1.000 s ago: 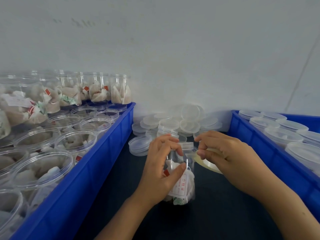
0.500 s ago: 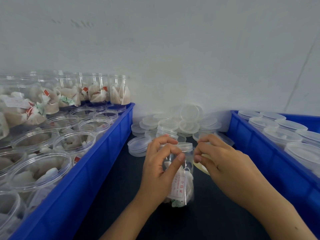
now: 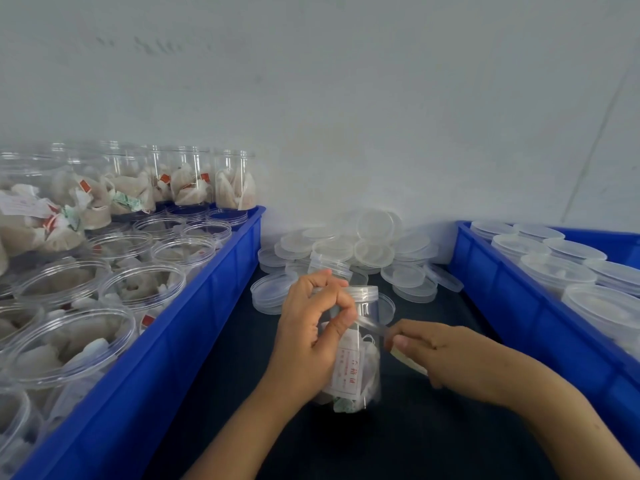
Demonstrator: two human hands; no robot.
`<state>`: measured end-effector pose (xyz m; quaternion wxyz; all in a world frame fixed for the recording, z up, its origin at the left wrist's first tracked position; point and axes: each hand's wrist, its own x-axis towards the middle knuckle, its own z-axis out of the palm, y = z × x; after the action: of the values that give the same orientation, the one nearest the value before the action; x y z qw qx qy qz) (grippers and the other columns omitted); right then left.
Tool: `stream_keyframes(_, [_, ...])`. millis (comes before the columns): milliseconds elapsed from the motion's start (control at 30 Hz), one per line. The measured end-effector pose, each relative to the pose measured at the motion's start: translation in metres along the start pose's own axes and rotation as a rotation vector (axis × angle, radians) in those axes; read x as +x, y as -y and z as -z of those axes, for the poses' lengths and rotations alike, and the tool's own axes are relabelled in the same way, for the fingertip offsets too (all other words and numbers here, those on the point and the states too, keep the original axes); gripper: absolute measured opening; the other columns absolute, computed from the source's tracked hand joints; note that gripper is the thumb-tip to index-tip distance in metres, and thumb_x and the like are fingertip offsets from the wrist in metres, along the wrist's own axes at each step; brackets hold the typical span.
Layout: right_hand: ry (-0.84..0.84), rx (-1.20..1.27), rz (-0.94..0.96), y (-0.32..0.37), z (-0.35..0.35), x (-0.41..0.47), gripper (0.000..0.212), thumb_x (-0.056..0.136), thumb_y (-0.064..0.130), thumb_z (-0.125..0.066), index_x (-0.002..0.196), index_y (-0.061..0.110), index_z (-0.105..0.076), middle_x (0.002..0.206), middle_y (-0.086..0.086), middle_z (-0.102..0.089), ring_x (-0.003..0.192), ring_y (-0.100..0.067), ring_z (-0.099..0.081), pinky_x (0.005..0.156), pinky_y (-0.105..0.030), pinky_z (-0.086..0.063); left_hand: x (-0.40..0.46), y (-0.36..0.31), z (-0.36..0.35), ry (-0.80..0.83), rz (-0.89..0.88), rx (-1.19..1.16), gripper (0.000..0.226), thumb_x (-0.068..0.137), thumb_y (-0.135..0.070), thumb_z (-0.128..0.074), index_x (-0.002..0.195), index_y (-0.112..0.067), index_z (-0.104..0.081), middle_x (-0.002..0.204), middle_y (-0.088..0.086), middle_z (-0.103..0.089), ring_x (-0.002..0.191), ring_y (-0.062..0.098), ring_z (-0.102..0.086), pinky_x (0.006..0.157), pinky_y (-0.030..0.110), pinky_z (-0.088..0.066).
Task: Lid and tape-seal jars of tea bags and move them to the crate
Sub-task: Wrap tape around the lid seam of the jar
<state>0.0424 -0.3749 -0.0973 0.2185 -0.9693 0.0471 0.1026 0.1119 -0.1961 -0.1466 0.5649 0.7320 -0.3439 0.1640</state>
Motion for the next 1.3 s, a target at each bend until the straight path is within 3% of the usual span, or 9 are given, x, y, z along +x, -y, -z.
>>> stream_keyframes(100, [0.018, 0.014, -0.037, -0.002, -0.001, 0.002, 0.028, 0.099, 0.058, -0.026, 0.112, 0.047, -0.049, 0.088, 0.013, -0.056, 0.071, -0.004, -0.056, 0.088, -0.032, -0.049, 0.000, 0.002, 0.001, 0.006, -0.004, 0.011, 0.026, 0.091, -0.015, -0.063, 0.076, -0.035, -0.055, 0.119, -0.005, -0.054, 0.127, -0.003, -0.040, 0.094, 0.000, -0.026])
stream_keyframes(167, [-0.009, 0.048, -0.021, -0.004, 0.001, 0.003, 0.029, 0.099, 0.057, -0.028, 0.107, 0.044, -0.053, 0.089, 0.009, -0.061, 0.068, -0.006, -0.059, 0.087, -0.033, -0.051, 0.000, 0.002, 0.001, -0.002, 0.008, 0.013, 0.020, 0.091, -0.026, -0.062, 0.076, -0.036, -0.055, 0.120, -0.007, -0.054, 0.128, -0.004, -0.039, 0.094, -0.002, -0.024])
stream_keyframes(267, [-0.110, 0.105, 0.040, -0.008, 0.005, 0.005, 0.025, 0.101, 0.046, -0.038, 0.098, 0.041, -0.062, 0.072, 0.010, -0.056, 0.068, -0.004, -0.057, 0.085, -0.028, -0.050, -0.001, 0.004, 0.001, -0.024, -0.027, 0.021, 0.015, 0.086, -0.049, -0.059, 0.078, -0.038, -0.054, 0.119, -0.011, -0.057, 0.130, -0.004, -0.039, 0.098, 0.002, -0.024])
stream_keyframes(400, [-0.273, 0.111, 0.104, -0.005, 0.014, 0.000, 0.029, 0.100, 0.035, -0.045, 0.082, 0.039, -0.068, 0.068, 0.001, -0.066, 0.070, -0.012, -0.064, 0.077, -0.023, -0.051, 0.000, 0.006, -0.004, -0.079, -0.109, 0.013, 0.019, 0.093, -0.041, -0.045, 0.084, -0.027, -0.055, 0.118, -0.014, -0.061, 0.128, -0.005, -0.043, 0.101, 0.006, -0.028])
stream_keyframes(533, [-0.353, 0.019, 0.092, 0.001, 0.018, -0.001, 0.033, 0.096, 0.048, -0.044, 0.075, 0.038, -0.067, 0.076, 0.009, -0.065, 0.075, -0.007, -0.063, 0.079, -0.032, -0.054, 0.000, 0.012, -0.005, -0.106, -0.131, 0.018, 0.025, 0.096, -0.036, -0.043, 0.088, -0.017, -0.057, 0.122, -0.015, -0.059, 0.125, -0.005, -0.046, 0.099, 0.007, -0.031])
stream_keyframes(633, [-0.457, -0.165, 0.057, 0.006, 0.021, 0.002, 0.041, 0.091, 0.062, -0.041, 0.070, 0.035, -0.064, 0.084, 0.015, -0.057, 0.075, -0.005, -0.057, 0.067, -0.028, -0.049, -0.001, 0.012, -0.008, -0.120, -0.155, 0.025, 0.029, 0.096, -0.033, -0.043, 0.089, -0.010, -0.059, 0.119, -0.013, -0.061, 0.125, -0.004, -0.047, 0.099, 0.008, -0.031])
stream_keyframes(767, [-0.573, -0.229, 0.100, 0.009, 0.022, 0.005, 0.045, 0.089, 0.064, -0.040, 0.063, 0.033, -0.058, 0.090, 0.019, -0.051, 0.072, -0.002, -0.053, 0.056, -0.023, -0.035, -0.002, 0.010, -0.009, -0.135, -0.175, -0.016, 0.027, 0.097, -0.030, -0.044, 0.088, -0.009, -0.058, 0.115, -0.011, -0.063, 0.122, -0.004, -0.048, 0.098, 0.008, -0.032])
stream_keyframes(967, [-0.596, -0.221, 0.136, 0.012, 0.014, 0.006, 0.044, 0.089, 0.062, -0.042, 0.053, 0.037, -0.047, 0.090, 0.022, -0.053, 0.071, 0.001, -0.052, 0.055, -0.023, -0.035, -0.003, 0.009, -0.008, -0.122, -0.133, -0.064, 0.024, 0.096, -0.031, -0.043, 0.088, -0.011, -0.055, 0.116, -0.010, -0.064, 0.126, 0.000, -0.049, 0.100, 0.011, -0.035])
stream_keyframes(1300, [-0.542, -0.192, 0.166, 0.010, 0.012, 0.008, 0.045, 0.087, 0.061, -0.038, 0.057, 0.031, -0.053, 0.098, 0.026, -0.055, 0.070, 0.003, -0.054, 0.058, -0.021, -0.039, -0.002, 0.010, -0.006, -0.118, -0.124, -0.071, 0.025, 0.094, -0.032, -0.043, 0.089, -0.011, -0.055, 0.116, -0.013, -0.064, 0.125, 0.004, -0.052, 0.102, 0.017, -0.038])
